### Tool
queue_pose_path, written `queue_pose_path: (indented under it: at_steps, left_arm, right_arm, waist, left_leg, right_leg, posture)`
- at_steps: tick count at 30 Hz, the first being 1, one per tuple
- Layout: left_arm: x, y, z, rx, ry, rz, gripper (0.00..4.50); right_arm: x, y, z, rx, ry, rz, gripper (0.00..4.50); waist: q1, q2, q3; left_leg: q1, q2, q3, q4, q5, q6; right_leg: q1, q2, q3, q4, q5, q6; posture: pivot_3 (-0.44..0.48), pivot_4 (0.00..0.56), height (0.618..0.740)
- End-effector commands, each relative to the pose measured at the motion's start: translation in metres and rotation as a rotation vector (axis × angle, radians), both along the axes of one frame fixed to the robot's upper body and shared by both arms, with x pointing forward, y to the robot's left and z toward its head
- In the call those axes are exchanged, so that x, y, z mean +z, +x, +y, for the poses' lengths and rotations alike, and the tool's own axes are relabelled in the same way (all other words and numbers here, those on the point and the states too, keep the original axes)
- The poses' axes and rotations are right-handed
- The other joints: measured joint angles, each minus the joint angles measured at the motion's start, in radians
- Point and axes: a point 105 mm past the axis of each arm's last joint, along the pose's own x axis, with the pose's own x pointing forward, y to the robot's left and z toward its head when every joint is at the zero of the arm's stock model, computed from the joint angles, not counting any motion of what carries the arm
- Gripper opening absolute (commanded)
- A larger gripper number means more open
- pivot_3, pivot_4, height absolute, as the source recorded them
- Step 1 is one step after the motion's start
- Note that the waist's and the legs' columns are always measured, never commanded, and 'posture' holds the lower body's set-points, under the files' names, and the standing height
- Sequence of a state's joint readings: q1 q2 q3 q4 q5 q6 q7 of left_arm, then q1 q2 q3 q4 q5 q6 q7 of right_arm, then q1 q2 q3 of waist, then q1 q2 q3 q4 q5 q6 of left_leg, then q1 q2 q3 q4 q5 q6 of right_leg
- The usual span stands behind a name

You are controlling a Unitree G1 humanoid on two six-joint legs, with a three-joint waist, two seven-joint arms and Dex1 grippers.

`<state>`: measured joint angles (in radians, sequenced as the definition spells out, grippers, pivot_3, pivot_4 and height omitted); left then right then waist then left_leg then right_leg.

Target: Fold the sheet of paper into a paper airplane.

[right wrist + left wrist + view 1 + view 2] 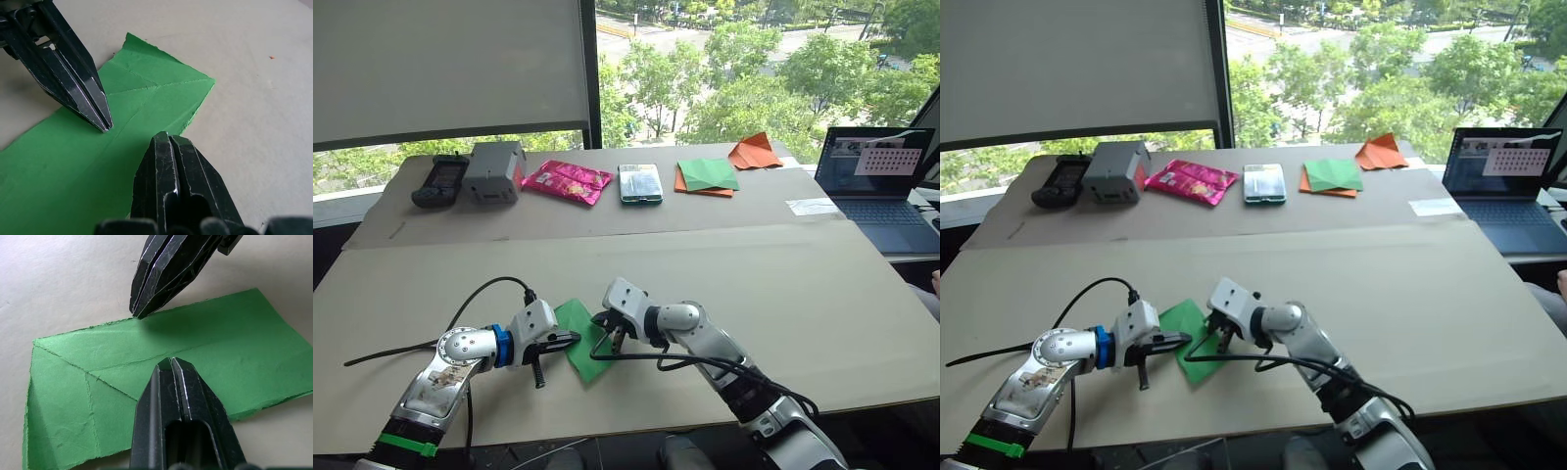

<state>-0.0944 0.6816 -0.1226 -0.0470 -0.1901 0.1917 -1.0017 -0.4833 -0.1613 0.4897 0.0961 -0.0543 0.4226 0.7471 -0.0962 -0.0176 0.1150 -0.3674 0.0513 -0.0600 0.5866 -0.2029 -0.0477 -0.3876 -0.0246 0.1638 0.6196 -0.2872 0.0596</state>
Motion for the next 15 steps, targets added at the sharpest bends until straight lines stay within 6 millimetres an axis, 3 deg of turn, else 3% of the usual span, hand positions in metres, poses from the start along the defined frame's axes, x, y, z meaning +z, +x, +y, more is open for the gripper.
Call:
queue_pose_path:
  at_steps: [1, 15]
  left_arm:
    - [-0.018, -0.006, 0.009, 0.023, 0.051, 0.071, 0.00]
    - [-0.018, -0.007, 0.008, 0.017, 0.056, 0.071, 0.00]
  right_arm:
    - [0.009, -0.004, 0.005, 0.024, 0.041, -0.022, 0.04]
    - [-0.051, -0.022, -0.021, -0.028, -0.116, 0.178, 0.04]
  waist:
    - [0.000, 0.000, 0.000]
    - [0.000, 0.002, -0.003]
  left_leg:
    - [0.000, 0.000, 0.000, 0.000, 0.000, 0.000]
    - [0.000, 0.000, 0.000, -0.001, 0.000, 0.000]
  right_leg:
    - [0.000, 0.000, 0.000, 0.000, 0.000, 0.000]
    - [0.001, 0.000, 0.000, -0.002, 0.000, 0.000]
  posture:
    - [0.000, 0.150, 0.740]
    - [0.000, 0.150, 0.740]
